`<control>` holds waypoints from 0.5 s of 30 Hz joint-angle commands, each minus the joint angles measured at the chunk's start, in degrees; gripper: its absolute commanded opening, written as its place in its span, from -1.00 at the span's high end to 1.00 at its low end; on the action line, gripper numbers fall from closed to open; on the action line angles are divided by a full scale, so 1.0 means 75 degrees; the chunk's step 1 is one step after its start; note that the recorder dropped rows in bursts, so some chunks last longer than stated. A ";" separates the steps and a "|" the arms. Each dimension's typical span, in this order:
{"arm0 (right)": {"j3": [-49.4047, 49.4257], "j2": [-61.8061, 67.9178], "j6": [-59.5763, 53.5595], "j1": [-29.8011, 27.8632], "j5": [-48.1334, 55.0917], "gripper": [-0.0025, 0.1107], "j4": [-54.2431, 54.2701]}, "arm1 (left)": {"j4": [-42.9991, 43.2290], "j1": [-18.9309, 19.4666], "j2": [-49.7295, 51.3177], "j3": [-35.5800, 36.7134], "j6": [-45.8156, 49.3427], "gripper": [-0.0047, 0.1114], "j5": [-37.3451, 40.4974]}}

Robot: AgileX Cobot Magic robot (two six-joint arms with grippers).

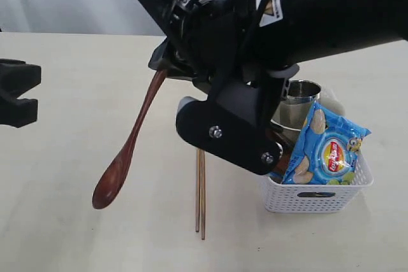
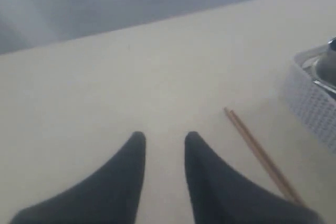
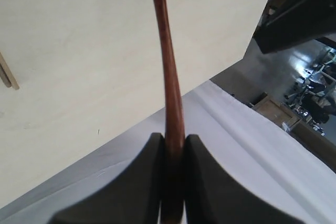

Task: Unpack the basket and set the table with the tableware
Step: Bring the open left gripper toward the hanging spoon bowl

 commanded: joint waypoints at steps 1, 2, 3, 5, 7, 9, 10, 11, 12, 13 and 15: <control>-0.0012 0.0025 0.0049 0.0002 -0.0018 0.96 0.0058 | -0.0176 -0.0838 -0.0192 -0.0014 0.0000 0.01 -0.0156; -0.0012 0.0023 0.0049 0.0002 -0.0034 0.96 0.0058 | -0.0176 -0.1062 -0.0155 -0.0014 0.0000 -0.05 -0.0156; -0.0012 0.0023 0.0049 0.0002 -0.0034 0.96 0.0058 | -0.0176 -0.1279 -0.0139 -0.0014 0.0000 -0.07 -0.0156; -0.0012 0.0023 0.0049 0.0002 -0.0050 0.96 0.0058 | -0.0176 -0.1638 -0.0126 -0.0014 0.0000 -0.06 -0.0289; -0.0012 0.0023 0.0049 0.0002 -0.0050 0.96 0.0058 | -0.0176 -0.1972 -0.0126 -0.0014 0.0000 -0.06 -0.0617; -0.0012 0.0023 0.0049 0.0002 -0.0070 0.96 0.0058 | -0.0176 -0.2215 -0.0126 -0.0014 0.0000 -0.06 -0.0924; -0.0012 0.0023 0.0049 0.0002 -0.0095 0.96 0.0058 | -0.0176 -0.2343 -0.0126 -0.0014 0.0000 -0.06 -0.1056; -0.0012 0.0023 0.0049 0.0002 -0.0110 0.96 0.0058 | -0.0176 -0.2462 -0.0126 -0.0014 0.0000 -0.06 -0.1172; -0.0012 0.0023 0.0049 0.0002 -0.0110 0.96 0.0058 | -0.0176 -0.2581 -0.0126 -0.0014 -0.0053 -0.06 -0.1237; -0.0012 0.0023 0.0049 0.0002 -0.0110 0.96 0.0058 | -0.0176 -0.2688 -0.0094 -0.0014 -0.0167 -0.06 -0.1295; -0.0012 0.0023 0.0049 0.0002 -0.0110 0.96 0.0058 | -0.0176 -0.2861 -0.0078 -0.0014 -0.0350 -0.09 -0.1295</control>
